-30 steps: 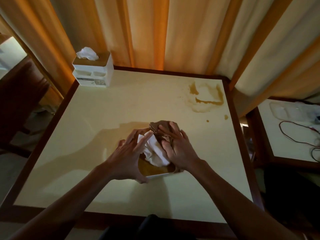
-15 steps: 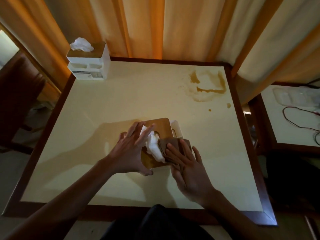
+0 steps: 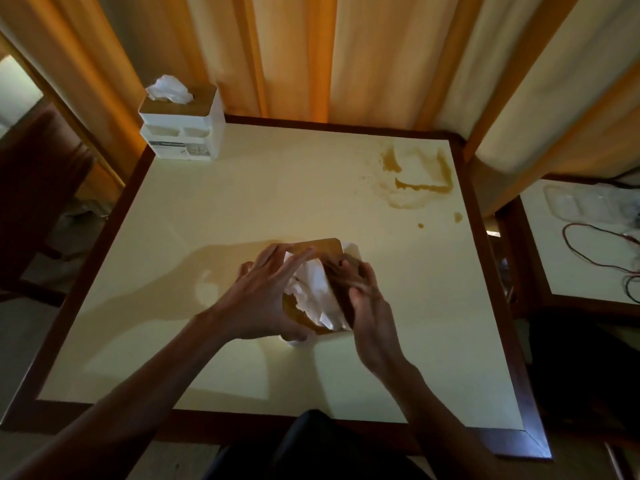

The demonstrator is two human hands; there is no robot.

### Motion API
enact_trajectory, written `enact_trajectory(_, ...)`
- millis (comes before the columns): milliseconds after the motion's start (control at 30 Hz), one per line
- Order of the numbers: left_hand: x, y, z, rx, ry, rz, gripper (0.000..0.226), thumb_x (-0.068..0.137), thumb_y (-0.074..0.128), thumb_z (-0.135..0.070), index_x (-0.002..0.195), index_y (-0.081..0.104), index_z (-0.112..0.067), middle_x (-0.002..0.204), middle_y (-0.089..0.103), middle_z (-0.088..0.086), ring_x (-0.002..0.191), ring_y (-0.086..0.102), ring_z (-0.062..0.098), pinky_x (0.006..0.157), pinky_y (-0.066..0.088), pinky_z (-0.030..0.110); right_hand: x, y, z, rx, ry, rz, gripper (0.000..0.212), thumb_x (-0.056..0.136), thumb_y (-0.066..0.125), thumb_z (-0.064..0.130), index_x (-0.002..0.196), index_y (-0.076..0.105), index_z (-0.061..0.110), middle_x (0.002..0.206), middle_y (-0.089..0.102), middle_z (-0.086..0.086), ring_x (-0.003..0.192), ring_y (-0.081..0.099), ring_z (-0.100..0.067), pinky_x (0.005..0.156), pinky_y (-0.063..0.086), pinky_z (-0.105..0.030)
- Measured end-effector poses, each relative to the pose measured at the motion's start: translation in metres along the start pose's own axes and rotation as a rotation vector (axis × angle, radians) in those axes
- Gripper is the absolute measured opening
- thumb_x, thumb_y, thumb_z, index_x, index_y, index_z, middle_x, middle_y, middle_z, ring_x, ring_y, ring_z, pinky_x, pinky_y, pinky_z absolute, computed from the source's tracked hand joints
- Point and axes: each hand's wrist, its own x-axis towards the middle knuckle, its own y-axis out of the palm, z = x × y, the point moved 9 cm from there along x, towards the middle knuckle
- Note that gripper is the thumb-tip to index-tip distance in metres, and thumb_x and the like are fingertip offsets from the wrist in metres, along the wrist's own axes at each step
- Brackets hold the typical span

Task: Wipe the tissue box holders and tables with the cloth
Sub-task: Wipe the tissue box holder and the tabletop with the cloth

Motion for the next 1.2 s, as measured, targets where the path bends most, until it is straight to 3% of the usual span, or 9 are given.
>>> enact_trajectory(100, 0.008, -0.009, -0.001, -0.087, -0.044, -0.111, 0.087, 0.061, 0.049, -0.085, 0.139, 0.043, -0.046, 0.142, 0.038, -0.013, 0.137, 0.024, 0.012, 0.107, 0.031, 0.047, -0.003, -0.028, -0.019, 0.449, 0.372, -0.361, 0.031, 0.104, 0.038, 0.02, 0.104, 0.069, 0.016, 0.104, 0.075, -0.004, 0.098, 0.07, -0.012, 0.081, 0.055, -0.024)
enact_trajectory(233, 0.017, -0.009, 0.004, -0.113, -0.076, -0.209, 0.05, 0.078, 0.045, -0.064, 0.109, 0.073, -0.037, 0.136, 0.052, -0.005, 0.132, 0.035, 0.02, 0.104, 0.034, 0.049, -0.016, -0.052, -0.039, 0.727, 0.547, -0.498, 0.029, 0.103, 0.037, 0.027, 0.114, 0.062, 0.016, 0.123, 0.067, -0.017, 0.114, 0.062, -0.028, 0.106, 0.046, -0.042)
enact_trajectory(367, 0.025, -0.009, 0.01, -0.109, -0.082, -0.247, 0.028, 0.084, 0.063, -0.052, 0.1, 0.077, -0.033, 0.127, 0.055, -0.005, 0.124, 0.04, 0.019, 0.1, 0.035, 0.045, -0.043, -0.078, -0.064, 0.615, 0.599, -0.575, 0.032, 0.103, 0.038, 0.031, 0.12, 0.06, 0.015, 0.117, 0.066, -0.013, 0.105, 0.062, -0.024, 0.083, 0.049, -0.032)
enact_trajectory(467, 0.032, -0.012, 0.014, -0.178, -0.103, -0.177, 0.044, 0.079, 0.064, -0.062, 0.106, 0.075, -0.029, 0.123, 0.056, -0.006, 0.116, 0.046, 0.015, 0.095, 0.039, 0.038, -0.068, -0.071, -0.085, 0.669, 0.731, -0.583, 0.028, 0.103, 0.042, 0.034, 0.11, 0.062, 0.017, 0.116, 0.066, -0.013, 0.105, 0.061, -0.026, 0.092, 0.048, -0.038)
enact_trajectory(600, 0.033, -0.033, 0.019, -0.358, -0.111, -0.172, 0.04, 0.091, 0.064, -0.041, 0.128, 0.063, -0.026, 0.126, 0.061, -0.009, 0.114, 0.055, 0.009, 0.089, 0.041, 0.027, -0.102, -0.037, -0.097, 0.777, 0.927, -0.53, 0.049, 0.102, 0.04, 0.041, 0.131, 0.058, 0.005, 0.13, 0.064, -0.009, 0.122, 0.057, -0.026, 0.11, 0.039, -0.039)
enact_trajectory(733, 0.024, -0.032, 0.027, -0.436, -0.172, -0.072, 0.039, 0.097, 0.056, -0.041, 0.134, 0.058, -0.028, 0.129, 0.063, -0.005, 0.119, 0.055, 0.011, 0.092, 0.039, 0.024, -0.116, -0.002, -0.089, 0.837, 1.087, -0.333, 0.048, 0.096, 0.049, 0.046, 0.119, 0.068, 0.007, 0.108, 0.074, -0.017, 0.11, 0.065, -0.037, 0.105, 0.045, -0.051)
enact_trajectory(867, 0.01, -0.032, 0.031, -0.429, -0.242, -0.096, 0.042, 0.097, 0.056, -0.041, 0.136, 0.056, -0.026, 0.131, 0.062, -0.004, 0.119, 0.054, 0.011, 0.09, 0.036, 0.023, -0.094, 0.015, -0.068, 0.84, 1.032, -0.203, 0.043, 0.104, 0.037, 0.039, 0.11, 0.065, 0.007, 0.082, 0.076, -0.019, 0.088, 0.069, -0.037, 0.07, 0.057, -0.045)
enact_trajectory(1033, -0.032, -0.048, 0.056, -0.407, -0.504, -0.271, 0.026, 0.094, 0.058, -0.041, 0.111, 0.07, -0.025, 0.1, 0.07, -0.002, 0.098, 0.064, 0.017, 0.086, 0.049, 0.033, -0.047, 0.03, -0.07, 0.869, 0.828, -0.175, 0.053, 0.101, 0.029, 0.044, 0.134, 0.06, 0.016, 0.128, 0.066, -0.018, 0.119, 0.061, -0.04, 0.105, 0.043, -0.053)
enact_trajectory(1200, -0.071, -0.024, 0.043, -0.516, -0.545, -0.089, 0.042, 0.086, 0.06, -0.059, 0.116, 0.066, -0.029, 0.085, 0.073, -0.004, 0.084, 0.068, 0.012, 0.086, 0.054, 0.04, 0.005, 0.01, -0.037, 0.864, 0.527, -0.155, 0.043, 0.099, 0.041, 0.026, 0.131, 0.065, 0.008, 0.133, 0.065, -0.006, 0.122, 0.061, -0.02, 0.112, 0.04, -0.04)
